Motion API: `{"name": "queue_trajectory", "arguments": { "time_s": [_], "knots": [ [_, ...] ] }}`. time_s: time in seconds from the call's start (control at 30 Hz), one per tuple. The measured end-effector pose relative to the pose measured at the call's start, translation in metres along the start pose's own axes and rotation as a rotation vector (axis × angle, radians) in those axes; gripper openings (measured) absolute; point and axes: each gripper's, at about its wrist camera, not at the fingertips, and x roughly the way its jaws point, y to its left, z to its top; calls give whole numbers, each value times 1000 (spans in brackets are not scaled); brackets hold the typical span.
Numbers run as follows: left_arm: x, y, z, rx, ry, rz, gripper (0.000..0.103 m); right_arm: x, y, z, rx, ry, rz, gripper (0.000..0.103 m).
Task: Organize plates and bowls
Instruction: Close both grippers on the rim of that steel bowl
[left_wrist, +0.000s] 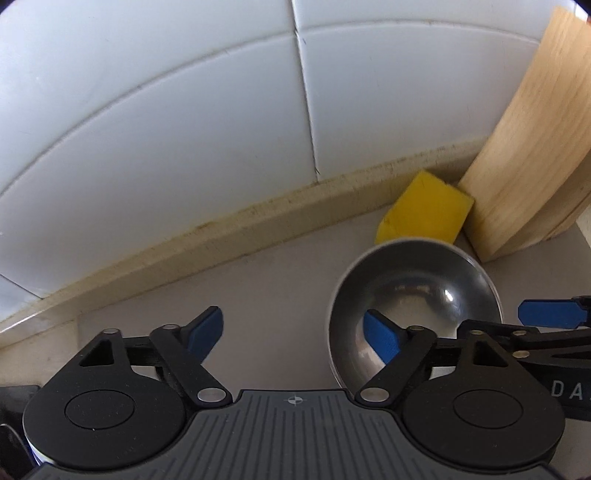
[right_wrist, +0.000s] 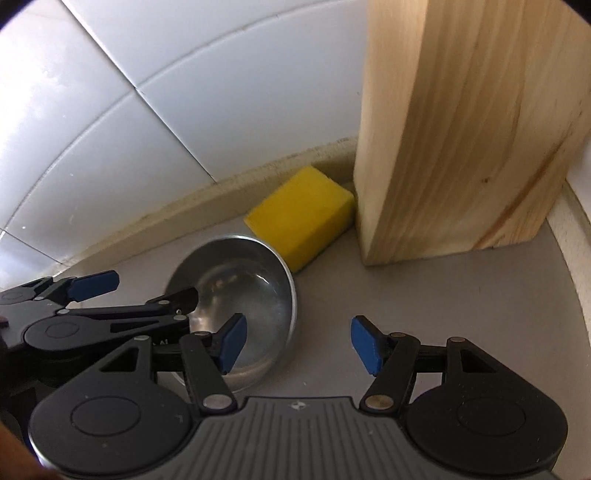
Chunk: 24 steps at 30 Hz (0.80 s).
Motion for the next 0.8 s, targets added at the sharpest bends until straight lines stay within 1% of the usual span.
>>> {"name": "queue_trajectory", "arguments": {
  "time_s": [0.03,0.1,0.17,0.2,0.27,0.3,0.37,0.4,0.43,0.47,0.53,0.63,0.73,0.8],
  "knots": [
    [2,-1,-1,3,5,2,78,3,-1,0,0,3,-5,36],
    [5,-3,-2,12,7,1,71,7,-1,-1,1,8,-10,36],
    [9,-4,-4,20,28,-16,56,9,0,-2,-13,9,-3,34],
    [12,-5,-5,21,44,-24,55,11,1,-2,-23,11,5,32],
    [13,-6,-6,21,50,-39,54,14,2,-4,-30,16,15,19],
    [13,-7,-7,22,48,-40,53,17,4,-4,-32,19,24,16],
    [11,-10,-8,41,48,-49,45,21,5,-5,-35,28,41,8],
    [10,-12,-9,52,49,-52,43,23,6,-6,-39,31,45,5],
    [9,-14,-10,61,46,-53,39,24,6,-6,-43,37,50,0],
    [8,-16,-10,65,44,-52,36,25,7,-7,-44,37,58,0],
    [8,-18,-9,69,48,-58,34,26,7,-6,-42,33,61,0],
    [7,-21,-11,86,46,-72,25,27,4,-6,-28,30,77,0],
    [2,-21,-13,101,37,-62,25,29,3,-6,-27,29,77,0],
    [3,-21,-12,95,37,-65,24,27,2,-7,-26,28,79,0]
  ]
}}
